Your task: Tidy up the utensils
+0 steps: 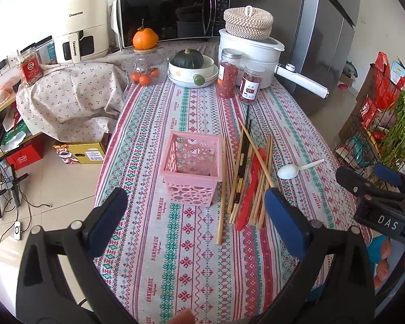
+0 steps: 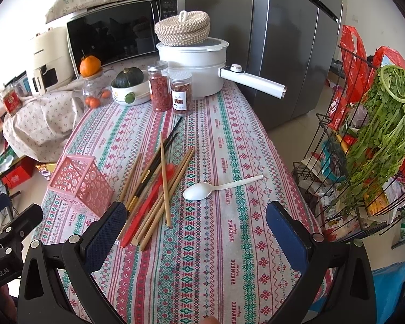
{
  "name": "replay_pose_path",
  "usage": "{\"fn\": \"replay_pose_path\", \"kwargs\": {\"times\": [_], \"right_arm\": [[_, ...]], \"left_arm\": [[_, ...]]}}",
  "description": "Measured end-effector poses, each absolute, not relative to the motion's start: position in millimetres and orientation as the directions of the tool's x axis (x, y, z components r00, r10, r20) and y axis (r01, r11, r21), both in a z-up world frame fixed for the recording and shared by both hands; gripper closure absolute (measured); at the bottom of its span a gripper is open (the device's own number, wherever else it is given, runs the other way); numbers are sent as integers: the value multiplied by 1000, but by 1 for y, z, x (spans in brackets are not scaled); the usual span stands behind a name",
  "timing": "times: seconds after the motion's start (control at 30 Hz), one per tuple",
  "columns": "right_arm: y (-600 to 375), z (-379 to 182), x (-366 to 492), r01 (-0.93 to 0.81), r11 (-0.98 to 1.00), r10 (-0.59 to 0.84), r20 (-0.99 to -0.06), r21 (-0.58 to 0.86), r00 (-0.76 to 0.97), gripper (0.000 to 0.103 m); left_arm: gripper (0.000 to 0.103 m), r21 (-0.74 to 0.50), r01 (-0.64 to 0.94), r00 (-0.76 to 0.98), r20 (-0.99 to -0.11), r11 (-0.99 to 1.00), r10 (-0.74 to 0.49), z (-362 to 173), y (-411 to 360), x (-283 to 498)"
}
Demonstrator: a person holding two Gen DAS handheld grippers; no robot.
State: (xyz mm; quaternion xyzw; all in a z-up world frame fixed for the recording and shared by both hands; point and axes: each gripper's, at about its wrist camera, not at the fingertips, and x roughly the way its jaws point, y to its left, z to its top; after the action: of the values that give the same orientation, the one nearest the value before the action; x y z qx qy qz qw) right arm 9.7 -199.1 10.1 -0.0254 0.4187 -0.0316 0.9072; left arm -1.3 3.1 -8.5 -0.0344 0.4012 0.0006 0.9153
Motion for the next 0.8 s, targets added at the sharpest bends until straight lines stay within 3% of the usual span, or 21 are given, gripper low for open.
{"fn": "replay_pose_path", "kwargs": {"times": [0.2,0.4,0.5,0.63,0.7,0.77,0.8], "right_arm": [[-215,11,27,61,994,-111,-779,-93,617,0],[-244,14,63,88,996,-34,-835,18,549,0],[-260,5,84,107,990,22,-862,88,507,0],[-280,-18,104,145,977,71,-887,153,457,10],[-292,-33,112,168,968,100,-900,187,424,16],[-299,-45,117,182,963,112,-911,198,397,23],[-301,-50,119,185,964,106,-916,189,386,23]], "left_arm": [[2,-48,-12,660,-751,999,-28,-1,3,19],[2,-64,81,610,-786,995,-100,12,-16,53],[7,-119,140,553,-814,983,-178,13,-35,78],[30,-182,183,447,-860,966,-246,-5,-67,115],[42,-182,184,393,-887,966,-242,-24,-82,135],[61,-186,167,335,-913,968,-233,-46,-91,154],[65,-191,149,308,-923,970,-229,-58,-93,163]]}}
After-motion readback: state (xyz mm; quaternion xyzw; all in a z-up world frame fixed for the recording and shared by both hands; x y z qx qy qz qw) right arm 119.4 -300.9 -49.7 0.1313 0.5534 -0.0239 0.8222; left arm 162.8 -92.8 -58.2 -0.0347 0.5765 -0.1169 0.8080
